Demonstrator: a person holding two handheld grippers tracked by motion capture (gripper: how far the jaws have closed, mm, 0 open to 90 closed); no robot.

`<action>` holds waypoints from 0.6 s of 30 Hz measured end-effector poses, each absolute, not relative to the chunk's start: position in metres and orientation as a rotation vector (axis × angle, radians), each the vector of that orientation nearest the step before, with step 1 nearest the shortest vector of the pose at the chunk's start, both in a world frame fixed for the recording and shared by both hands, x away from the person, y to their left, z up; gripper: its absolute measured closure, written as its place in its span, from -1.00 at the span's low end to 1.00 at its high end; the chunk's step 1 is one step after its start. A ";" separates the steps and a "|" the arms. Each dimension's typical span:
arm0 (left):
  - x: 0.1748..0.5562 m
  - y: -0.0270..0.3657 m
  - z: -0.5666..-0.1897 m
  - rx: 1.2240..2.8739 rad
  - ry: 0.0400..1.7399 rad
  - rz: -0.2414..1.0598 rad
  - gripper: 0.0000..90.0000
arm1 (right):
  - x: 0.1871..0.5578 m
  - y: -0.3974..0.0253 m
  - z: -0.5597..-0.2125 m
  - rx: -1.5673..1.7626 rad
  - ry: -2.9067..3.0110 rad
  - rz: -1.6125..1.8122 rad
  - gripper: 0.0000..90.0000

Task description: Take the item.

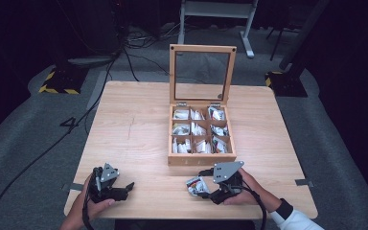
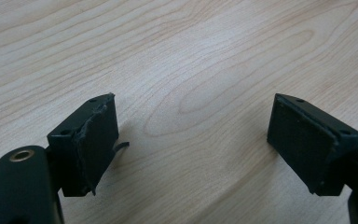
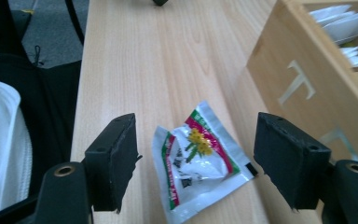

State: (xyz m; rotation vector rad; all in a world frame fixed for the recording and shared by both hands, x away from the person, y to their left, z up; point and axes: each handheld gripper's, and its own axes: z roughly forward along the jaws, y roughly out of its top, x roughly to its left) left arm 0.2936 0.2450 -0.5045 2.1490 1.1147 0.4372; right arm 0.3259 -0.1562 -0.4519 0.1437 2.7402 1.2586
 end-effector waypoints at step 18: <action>0.305 0.247 -0.505 2.184 1.053 0.408 -0.71 | 0.343 -0.181 -0.432 0.274 2.565 1.327 -0.28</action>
